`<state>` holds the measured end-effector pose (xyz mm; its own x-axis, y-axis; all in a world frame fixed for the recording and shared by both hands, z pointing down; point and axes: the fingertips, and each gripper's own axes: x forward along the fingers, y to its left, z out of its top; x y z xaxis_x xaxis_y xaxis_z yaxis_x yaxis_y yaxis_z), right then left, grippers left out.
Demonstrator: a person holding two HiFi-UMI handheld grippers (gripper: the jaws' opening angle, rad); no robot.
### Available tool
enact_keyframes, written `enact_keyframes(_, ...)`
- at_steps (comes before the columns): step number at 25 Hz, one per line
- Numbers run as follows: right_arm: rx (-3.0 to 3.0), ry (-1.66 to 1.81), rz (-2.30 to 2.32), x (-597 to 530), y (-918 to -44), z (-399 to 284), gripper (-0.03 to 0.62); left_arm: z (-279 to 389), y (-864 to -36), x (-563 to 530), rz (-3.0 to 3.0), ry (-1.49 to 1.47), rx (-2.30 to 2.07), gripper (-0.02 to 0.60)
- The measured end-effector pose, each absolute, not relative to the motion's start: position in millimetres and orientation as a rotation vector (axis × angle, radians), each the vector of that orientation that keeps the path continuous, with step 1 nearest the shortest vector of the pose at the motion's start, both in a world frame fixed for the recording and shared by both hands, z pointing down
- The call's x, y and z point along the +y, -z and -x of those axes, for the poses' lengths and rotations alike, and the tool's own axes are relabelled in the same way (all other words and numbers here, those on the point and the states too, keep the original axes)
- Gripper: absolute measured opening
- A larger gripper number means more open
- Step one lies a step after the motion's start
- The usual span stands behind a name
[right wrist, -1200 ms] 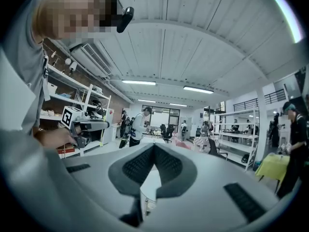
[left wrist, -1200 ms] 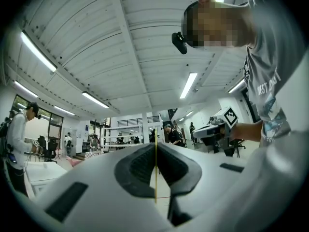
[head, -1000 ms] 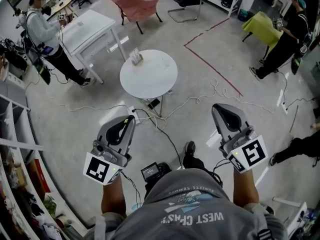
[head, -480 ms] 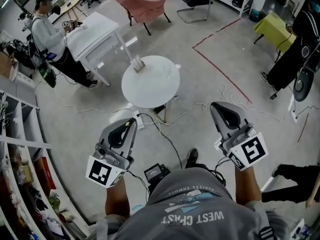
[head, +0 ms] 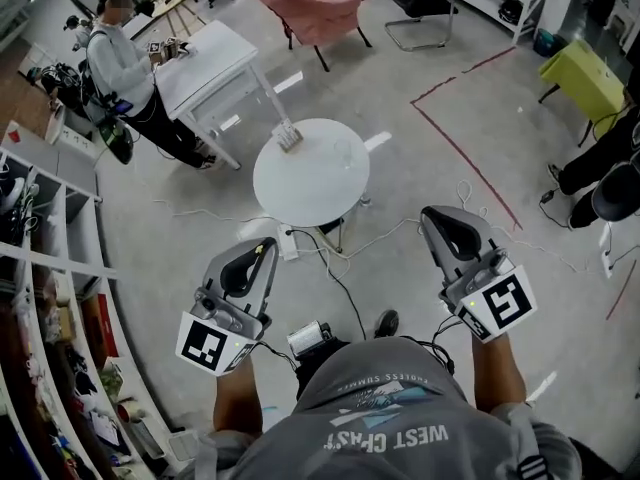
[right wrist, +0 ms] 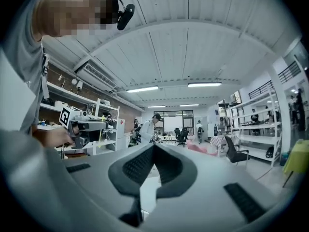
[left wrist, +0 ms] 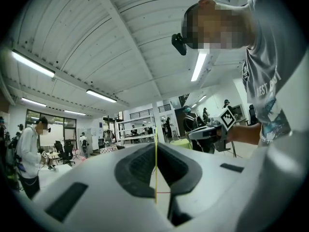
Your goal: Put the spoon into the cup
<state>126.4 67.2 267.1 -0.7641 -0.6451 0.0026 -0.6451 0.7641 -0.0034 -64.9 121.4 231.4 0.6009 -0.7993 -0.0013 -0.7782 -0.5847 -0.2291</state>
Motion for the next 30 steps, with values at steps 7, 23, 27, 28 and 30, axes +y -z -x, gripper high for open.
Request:
enact_keyframes(7, -2.954, -0.055, -1.099, 54, -279, -142, 0.002, 47, -235, 98, 2.640, 0.201, 1.268, 0.000)
enact_keyframes(23, -2.780, -0.048, -1.388, 16, -290, -165, 0.002, 25, -242, 18, 2.767, 0.083, 0.960, 0.000)
enact_keyframes(27, -2.762, -0.034, -1.428, -1, -282, -143, 0.002, 47, -243, -5, 2.787, 0.065, 0.923, 0.000)
enact_keyframes(28, -2.757, -0.026, -1.432, -5, -280, -137, 0.002, 53, -242, -11, 2.792, 0.057, 0.915, 0.002)
enact_keyframes(30, -2.740, -0.013, -1.439, -12, -278, -123, 0.002, 64, -243, -21, 2.801, 0.037, 0.897, 0.000)
